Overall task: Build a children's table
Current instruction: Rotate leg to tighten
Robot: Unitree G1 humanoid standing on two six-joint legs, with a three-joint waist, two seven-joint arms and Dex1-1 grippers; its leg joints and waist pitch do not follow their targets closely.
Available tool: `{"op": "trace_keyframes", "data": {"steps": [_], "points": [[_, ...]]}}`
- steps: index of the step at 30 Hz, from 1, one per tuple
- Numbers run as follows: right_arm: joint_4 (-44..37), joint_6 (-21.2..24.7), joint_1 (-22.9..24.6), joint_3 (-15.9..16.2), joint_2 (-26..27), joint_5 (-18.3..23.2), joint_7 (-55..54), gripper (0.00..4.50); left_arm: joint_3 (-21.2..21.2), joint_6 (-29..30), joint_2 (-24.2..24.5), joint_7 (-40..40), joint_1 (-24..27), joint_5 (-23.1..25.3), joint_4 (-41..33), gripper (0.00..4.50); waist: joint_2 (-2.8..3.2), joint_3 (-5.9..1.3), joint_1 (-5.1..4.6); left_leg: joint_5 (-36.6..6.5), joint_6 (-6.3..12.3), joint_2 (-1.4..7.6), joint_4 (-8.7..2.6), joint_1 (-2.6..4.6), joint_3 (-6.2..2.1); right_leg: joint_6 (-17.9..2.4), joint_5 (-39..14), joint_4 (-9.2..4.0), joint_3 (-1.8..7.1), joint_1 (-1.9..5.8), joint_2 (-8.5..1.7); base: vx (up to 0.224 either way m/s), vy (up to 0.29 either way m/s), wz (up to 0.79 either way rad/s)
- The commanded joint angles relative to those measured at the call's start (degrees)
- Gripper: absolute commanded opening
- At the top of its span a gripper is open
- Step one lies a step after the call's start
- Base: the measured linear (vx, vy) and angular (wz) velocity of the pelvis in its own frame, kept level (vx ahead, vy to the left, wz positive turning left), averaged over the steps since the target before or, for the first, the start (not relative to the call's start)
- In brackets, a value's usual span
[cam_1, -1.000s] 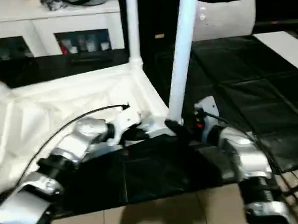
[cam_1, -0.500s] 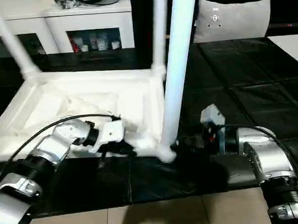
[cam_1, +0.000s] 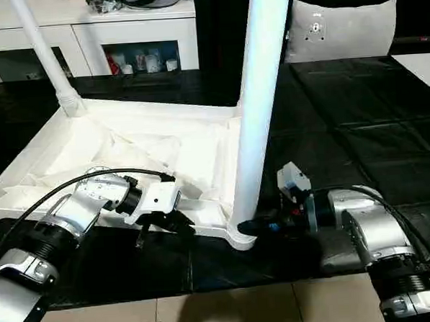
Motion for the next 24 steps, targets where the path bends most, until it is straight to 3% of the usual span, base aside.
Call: {"op": "trace_keyframes", "data": {"steps": [1,8,12,14,15,18,22,23,24], "points": [[0.12,-0.08,-1.17,-0.09,0.29,0.42,0.15,2.05,-2.04,-1.77,-0.43,-2.98,-0.24,0.77,-1.16,0.0,-0.47,-4.26,-0.33,-15.68,2.3,4.04,-4.04,1.07,-1.27,-11.24,-19.16,-3.4,3.31,2.57,-4.63,0.0,0.0,0.0],[-2.01,2.14,0.28,-0.27,0.16,2.15,0.75,1.97,-1.5,0.2,-0.45,-1.36,0.33,0.61,-1.62,0.0,-0.48,-4.29,-0.29,-15.41,2.28,4.13,-4.06,1.17,-1.29,-10.99,-19.48,-3.41,3.3,2.52,-4.57,0.0,0.0,0.0],[-4.58,4.6,1.62,-1.79,1.49,3.97,-2.15,1.97,-0.27,5.93,-1.68,1.92,0.31,0.5,-2.15,0.0,-0.49,-4.17,-0.11,-15.38,2.16,4.16,-4.08,1.2,-1.29,-11.3,-19.48,-3.43,3.35,2.52,-4.68,0.0,0.0,0.0],[-5.75,8.67,1.61,-3.04,4.74,2.84,-11.43,1.97,1.03,11.79,-3.83,6.29,-0.12,0.46,-2.54,0.0,-0.45,-4.02,-0.27,-16.11,1.74,4.11,-4.18,1.28,-1.36,-10.77,-21.6,-3.64,3.28,2.36,-4.63,0.0,0.0,0.0],[-5.41,9.41,1.2,-3.45,6.32,1.73,-15.58,1.97,1.64,13.82,-4.86,8.54,-0.46,0.55,-2.26,0.0,-0.48,-3.87,-0.65,-16.69,1.06,3.92,-4.32,1.13,-1.46,-9.88,-23.84,-3.74,3.21,2.46,-4.6,0.0,0.0,0.0],[-2.01,10.37,-1.2,-4.81,12.02,-1.93,-28.67,1.97,3.42,20.58,-9.23,16.07,-1.89,0.64,-0.75,0.0,-0.46,-3.46,-1.69,-20.49,-0.45,3.12,-3.96,1.84,-1.77,-6.13,-34.12,-5.35,2.39,1.84,-4.77,0.0,0.0,0.0],[1.5,11.69,-3.33,-5.44,15.57,-4.19,-36.99,1.97,4.38,23.97,-12.78,21.82,-3.14,1.03,1.24,0.0,-0.32,-3.18,-4.85,-26.11,-0.81,2.73,-3.76,1.95,-2.41,-3.12,-37.5,-6.65,0.99,1.76,-4.35,0.0,0.0,0.0],[3.96,12.55,-4.97,-6.8,18.07,-5.0,-43.24,1.97,5.54,25.78,-15.16,25.92,-4.06,0.94,2.47,0.0,-0.15,-3.22,-5.12,-26.52,-0.56,2.65,-3.67,2.13,-2.39,-2.93,-37.64,-6.9,0.89,1.68,-4.32,0.0,0.0,0.0],[5.64,12.55,-6.05,-7.96,19.55,-5.17,-47.02,1.97,6.32,26.52,-16.42,28.11,-4.67,0.7,3.2,0.0,-0.08,-3.2,-5.99,-27.14,-0.57,2.67,-3.61,2.09,-2.53,-3.24,-37.26,-6.9,0.66,1.59,-4.33,0.0,0.0,0.0]]}}
